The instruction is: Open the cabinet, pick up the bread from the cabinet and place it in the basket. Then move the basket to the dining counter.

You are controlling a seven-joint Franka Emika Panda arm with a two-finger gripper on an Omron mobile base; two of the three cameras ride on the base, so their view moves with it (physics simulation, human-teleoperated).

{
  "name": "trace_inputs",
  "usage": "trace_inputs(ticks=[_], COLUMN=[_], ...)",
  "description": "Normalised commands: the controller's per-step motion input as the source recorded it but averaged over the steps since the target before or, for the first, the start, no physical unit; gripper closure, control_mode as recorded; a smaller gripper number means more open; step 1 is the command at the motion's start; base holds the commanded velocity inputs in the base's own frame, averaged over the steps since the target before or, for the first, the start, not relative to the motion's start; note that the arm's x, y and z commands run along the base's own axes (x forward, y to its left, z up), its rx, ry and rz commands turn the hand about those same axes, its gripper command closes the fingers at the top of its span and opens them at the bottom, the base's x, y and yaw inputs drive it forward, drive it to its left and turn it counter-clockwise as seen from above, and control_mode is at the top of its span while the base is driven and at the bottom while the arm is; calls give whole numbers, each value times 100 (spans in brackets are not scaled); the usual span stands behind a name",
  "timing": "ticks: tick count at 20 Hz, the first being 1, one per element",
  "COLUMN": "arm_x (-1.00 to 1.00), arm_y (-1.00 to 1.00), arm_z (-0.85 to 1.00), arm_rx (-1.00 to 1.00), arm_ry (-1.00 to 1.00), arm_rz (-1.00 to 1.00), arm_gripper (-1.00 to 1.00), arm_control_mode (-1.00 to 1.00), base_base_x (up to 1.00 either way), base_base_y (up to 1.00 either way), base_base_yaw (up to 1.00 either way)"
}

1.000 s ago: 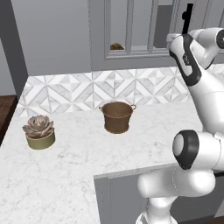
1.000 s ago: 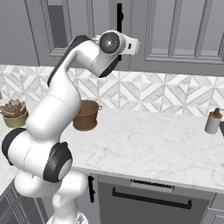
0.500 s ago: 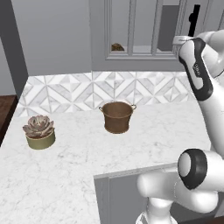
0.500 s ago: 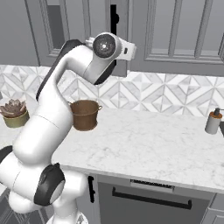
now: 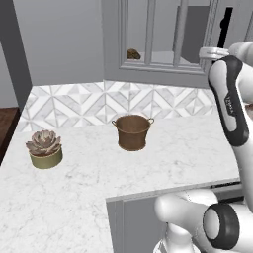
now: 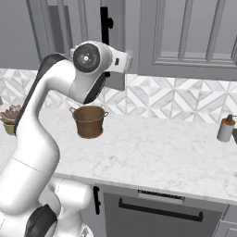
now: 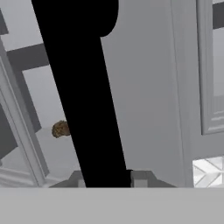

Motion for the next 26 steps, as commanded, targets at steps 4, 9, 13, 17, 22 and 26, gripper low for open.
trace_inputs(ticks=[4, 9, 13, 17, 22, 26], arm_x=[-100, -100, -100, -100, -78, -100], arm_y=[39, 38, 46, 54, -10, -14], arm_z=[16, 18, 14, 4, 0, 18], arm_rx=[0, 0, 0, 0, 2, 4], arm_ry=[1, 3, 1, 0, 7, 1], arm_rz=[-5, -5, -5, -6, -2, 0], arm_gripper=[100, 100, 100, -100, -100, -100], arm_control_mode=[-100, -100, -100, -100, -100, -100], base_base_x=[0, 0, 0, 0, 0, 0], base_base_y=[0, 0, 0, 0, 0, 0], base_base_yaw=[0, 0, 0, 0, 0, 0])
